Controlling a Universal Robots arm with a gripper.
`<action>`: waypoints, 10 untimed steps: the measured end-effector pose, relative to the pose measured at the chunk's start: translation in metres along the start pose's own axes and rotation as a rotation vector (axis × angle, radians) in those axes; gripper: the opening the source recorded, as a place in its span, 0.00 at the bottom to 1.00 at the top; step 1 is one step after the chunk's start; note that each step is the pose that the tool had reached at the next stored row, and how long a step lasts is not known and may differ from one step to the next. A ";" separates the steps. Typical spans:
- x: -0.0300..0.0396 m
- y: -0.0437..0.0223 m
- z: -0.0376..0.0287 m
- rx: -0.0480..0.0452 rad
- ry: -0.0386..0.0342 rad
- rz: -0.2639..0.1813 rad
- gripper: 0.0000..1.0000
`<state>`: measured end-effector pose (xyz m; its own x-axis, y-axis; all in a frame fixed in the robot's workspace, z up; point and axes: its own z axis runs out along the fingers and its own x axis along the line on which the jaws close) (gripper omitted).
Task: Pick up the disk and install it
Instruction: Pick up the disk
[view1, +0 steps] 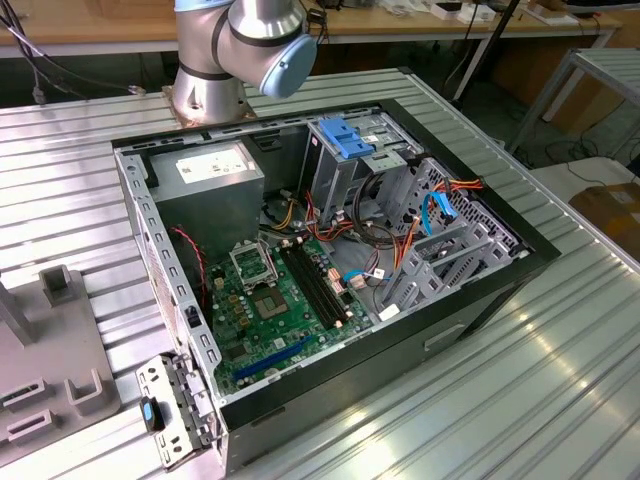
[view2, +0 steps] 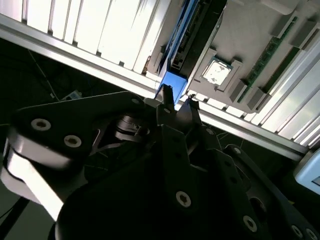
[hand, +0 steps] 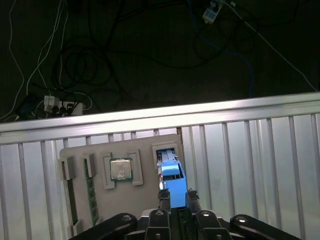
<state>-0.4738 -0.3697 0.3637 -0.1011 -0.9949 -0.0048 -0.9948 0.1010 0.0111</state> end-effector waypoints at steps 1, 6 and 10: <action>0.0000 0.0000 0.0000 0.0000 0.0000 0.000 0.36; 0.0000 0.0000 0.0001 0.0000 0.0000 0.000 0.54; 0.0000 -0.0001 0.0050 -0.0001 0.0001 -0.009 0.54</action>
<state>-0.4738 -0.3697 0.3587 -0.0917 -0.9958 -0.0047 -0.9957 0.0916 0.0112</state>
